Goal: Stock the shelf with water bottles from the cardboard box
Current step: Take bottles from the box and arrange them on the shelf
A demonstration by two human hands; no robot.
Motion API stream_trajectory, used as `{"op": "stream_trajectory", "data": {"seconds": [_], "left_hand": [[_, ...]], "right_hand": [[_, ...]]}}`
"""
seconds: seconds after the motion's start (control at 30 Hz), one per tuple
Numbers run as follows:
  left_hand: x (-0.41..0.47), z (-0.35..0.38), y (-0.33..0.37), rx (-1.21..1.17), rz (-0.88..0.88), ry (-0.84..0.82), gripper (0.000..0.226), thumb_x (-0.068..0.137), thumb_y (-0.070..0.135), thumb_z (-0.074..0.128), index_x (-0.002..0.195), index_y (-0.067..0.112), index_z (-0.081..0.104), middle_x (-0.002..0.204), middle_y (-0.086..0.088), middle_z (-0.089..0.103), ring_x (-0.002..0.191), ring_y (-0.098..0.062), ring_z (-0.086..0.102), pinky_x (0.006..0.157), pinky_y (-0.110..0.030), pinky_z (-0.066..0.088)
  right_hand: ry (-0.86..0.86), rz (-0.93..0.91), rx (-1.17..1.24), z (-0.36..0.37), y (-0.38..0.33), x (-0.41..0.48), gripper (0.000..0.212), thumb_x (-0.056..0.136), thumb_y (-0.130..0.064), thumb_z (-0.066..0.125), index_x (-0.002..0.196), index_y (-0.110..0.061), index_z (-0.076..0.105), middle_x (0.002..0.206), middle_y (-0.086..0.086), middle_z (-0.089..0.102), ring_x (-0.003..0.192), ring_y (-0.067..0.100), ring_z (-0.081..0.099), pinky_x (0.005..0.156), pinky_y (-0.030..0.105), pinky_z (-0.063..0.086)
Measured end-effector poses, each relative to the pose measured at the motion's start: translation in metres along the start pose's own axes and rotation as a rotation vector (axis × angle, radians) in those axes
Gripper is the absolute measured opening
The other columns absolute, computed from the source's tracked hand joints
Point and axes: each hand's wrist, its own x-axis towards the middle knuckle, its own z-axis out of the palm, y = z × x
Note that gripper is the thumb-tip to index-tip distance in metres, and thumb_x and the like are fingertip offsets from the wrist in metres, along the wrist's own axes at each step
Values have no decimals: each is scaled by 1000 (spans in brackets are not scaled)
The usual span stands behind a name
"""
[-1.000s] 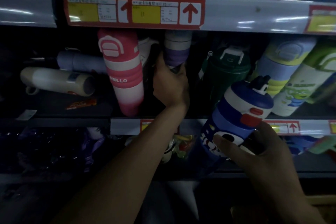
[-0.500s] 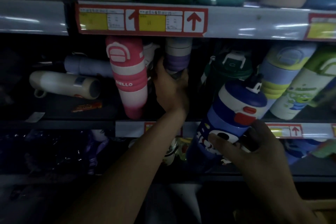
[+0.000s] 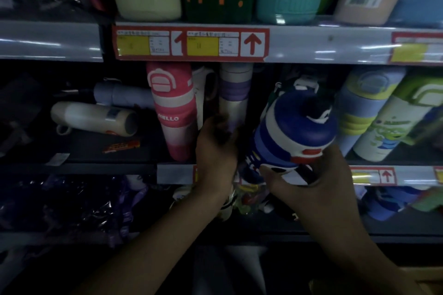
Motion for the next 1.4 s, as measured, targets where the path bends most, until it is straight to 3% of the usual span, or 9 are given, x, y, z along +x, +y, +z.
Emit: {"op": "stream_trajectory", "data": {"seconds": [0.1, 0.2, 0.4, 0.57, 0.8, 1.07, 1.23, 1.3, 1.4], "left_hand": [[-12, -15, 8, 23, 54, -69, 20, 98, 9, 62, 116, 13, 68, 108, 5, 74, 101, -9, 70, 83, -23, 56], [-20, -27, 14, 55, 94, -93, 27, 101, 1, 52, 110, 19, 69, 101, 16, 74, 97, 2, 68, 80, -14, 51], [-25, -43, 14, 84, 83, -100, 37, 99, -3, 49, 127, 15, 66, 115, 12, 72, 103, 5, 66, 82, -10, 49], [-22, -47, 11, 84, 50, -140, 41, 101, 3, 51, 136, 21, 61, 124, 11, 70, 111, 2, 65, 88, -13, 50], [-19, -46, 9, 57, 30, -110, 41, 101, 6, 52, 135, 28, 60, 122, 17, 69, 112, 3, 64, 91, -16, 49], [-19, -41, 8, 58, 14, -129, 46, 101, 2, 51, 141, 24, 57, 129, 15, 67, 115, 4, 63, 91, -13, 50], [-18, -41, 8, 86, -10, -96, 49, 99, -1, 50, 138, 28, 57, 123, 22, 66, 108, 11, 62, 84, -7, 49], [-17, -42, 8, 109, -21, -95, 51, 97, -3, 50, 133, 33, 57, 116, 29, 64, 104, 16, 61, 82, -4, 47], [-17, -45, 7, 136, -45, -92, 56, 94, -5, 51, 138, 31, 56, 121, 27, 63, 107, 16, 60, 83, -4, 47]], "right_hand": [[-43, -66, 11, 6, 7, 13, 74, 71, -3, 89, 135, -14, 54, 126, -10, 69, 117, 8, 66, 94, 19, 53], [-67, -89, 22, 18, 10, 25, 76, 73, -5, 88, 139, -11, 51, 131, -4, 66, 121, 10, 64, 96, 23, 53], [-87, -48, 36, 41, 21, 40, 75, 77, -7, 88, 141, -9, 50, 133, 0, 65, 123, 13, 63, 100, 37, 55], [-55, -19, 0, 53, 22, 50, 67, 81, -20, 86, 140, -12, 54, 127, -7, 68, 115, 5, 65, 93, 27, 57], [-85, 38, 1, 66, 33, 54, 67, 82, -23, 86, 140, -13, 56, 128, -5, 69, 119, 9, 65, 99, 34, 56], [-51, 141, 73, 74, 39, 67, 67, 85, -25, 83, 141, -17, 48, 123, -14, 64, 111, 0, 64, 93, 29, 58], [-59, 169, 59, 84, 43, 66, 69, 83, -20, 85, 141, -18, 47, 113, -27, 59, 100, -19, 60, 85, 9, 53], [-41, 174, 25, 86, 45, 64, 72, 81, -22, 86, 141, -20, 47, 114, -26, 60, 101, -17, 61, 87, 11, 54], [-9, 203, -2, 87, 51, 59, 68, 80, -22, 87, 137, -26, 49, 117, -16, 66, 105, -6, 64, 88, 15, 55]]}}
